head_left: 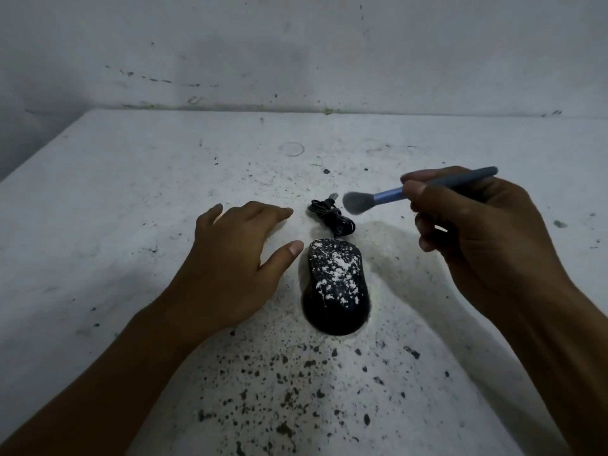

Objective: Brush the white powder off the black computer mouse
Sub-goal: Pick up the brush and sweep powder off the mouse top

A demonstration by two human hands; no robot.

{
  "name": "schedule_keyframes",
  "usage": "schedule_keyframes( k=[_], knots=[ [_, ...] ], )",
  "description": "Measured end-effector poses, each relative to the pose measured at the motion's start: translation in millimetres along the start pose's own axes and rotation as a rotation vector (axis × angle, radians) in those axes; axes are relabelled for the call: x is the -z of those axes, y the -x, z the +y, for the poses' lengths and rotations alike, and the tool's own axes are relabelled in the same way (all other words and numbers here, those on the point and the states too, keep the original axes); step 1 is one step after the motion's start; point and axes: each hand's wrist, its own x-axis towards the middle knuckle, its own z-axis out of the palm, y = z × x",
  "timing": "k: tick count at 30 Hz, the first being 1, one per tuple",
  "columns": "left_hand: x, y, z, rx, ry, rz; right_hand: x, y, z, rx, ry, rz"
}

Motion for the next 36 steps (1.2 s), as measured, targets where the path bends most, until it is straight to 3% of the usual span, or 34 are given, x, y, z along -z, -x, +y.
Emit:
schedule_keyframes(
  k=[12,16,21,24,26,28,30,33,36],
  knots=[
    [1,0,0,0.0,-0.031,0.01,-12,4,6,0.268,0.324,0.007],
    [2,0,0,-0.008,-0.039,0.012,-12,2,11,0.286,0.402,-0.013],
    [4,1,1,-0.017,-0.047,0.013,-7,-4,20,0.275,0.695,0.006],
    [4,1,1,-0.021,-0.052,0.018,-6,-5,16,0.374,0.586,0.063],
    [4,2,2,-0.021,-0.051,0.018,-9,-2,14,0.376,0.538,-0.001],
    [4,1,2,-0.018,-0.045,0.013,-11,-1,17,0.332,0.658,-0.07],
    [4,1,3,-0.014,-0.045,0.011,-11,-1,19,0.336,0.786,-0.032],
    [4,1,3,-0.013,-0.047,0.017,-9,-4,14,0.425,0.699,0.058],
    [4,2,3,-0.01,-0.048,0.017,-12,-1,14,0.408,0.673,-0.05]
  ],
)
